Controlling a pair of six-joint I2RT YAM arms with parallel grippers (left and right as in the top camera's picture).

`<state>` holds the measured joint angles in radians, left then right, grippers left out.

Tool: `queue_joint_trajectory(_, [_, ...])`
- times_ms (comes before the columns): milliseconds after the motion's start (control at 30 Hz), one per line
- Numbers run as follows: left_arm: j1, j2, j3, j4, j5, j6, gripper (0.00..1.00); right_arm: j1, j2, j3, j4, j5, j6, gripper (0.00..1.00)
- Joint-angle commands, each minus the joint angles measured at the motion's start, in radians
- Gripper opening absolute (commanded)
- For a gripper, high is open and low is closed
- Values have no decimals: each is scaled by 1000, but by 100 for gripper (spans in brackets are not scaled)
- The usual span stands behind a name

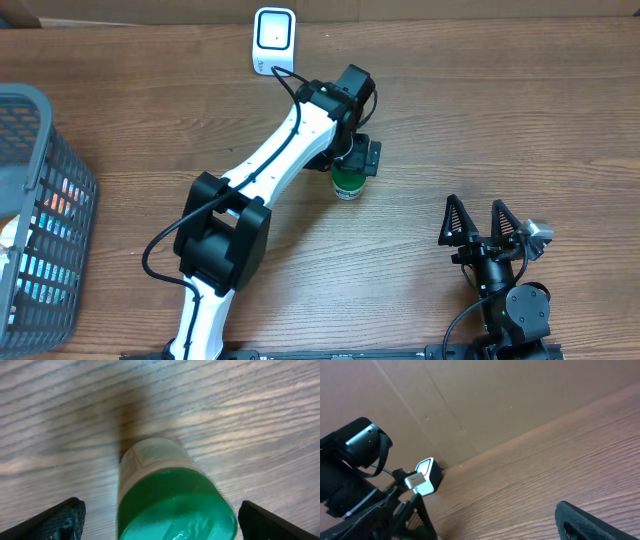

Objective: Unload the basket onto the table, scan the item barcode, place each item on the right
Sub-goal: 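Place the green-capped jar on the table center, release left gripper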

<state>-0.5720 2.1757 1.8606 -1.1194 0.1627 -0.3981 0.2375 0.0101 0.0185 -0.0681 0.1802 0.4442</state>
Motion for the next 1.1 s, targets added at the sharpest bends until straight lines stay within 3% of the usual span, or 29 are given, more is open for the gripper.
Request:
queue_joint_trajectory(0, [58, -52, 138, -61, -28, -9, 100, 5, -8, -11, 6, -2, 0, 100])
queue_joint_trajectory(200, [216, -238, 389, -246, -88, -9, 100, 43, -8, -11, 6, -2, 0, 100])
queue_joint_trajectory(467, [476, -491, 415, -360, -89, 10, 99, 64, -8, -11, 6, -2, 0, 100])
queue_joint_trajectory(733, [739, -517, 415, -425, -135, 9, 100, 64, -8, -11, 6, -2, 0, 100])
queue_joint_trajectory(1067, [1169, -511, 410, -355, -43, -12, 100, 64, -8, -11, 6, -2, 0, 100])
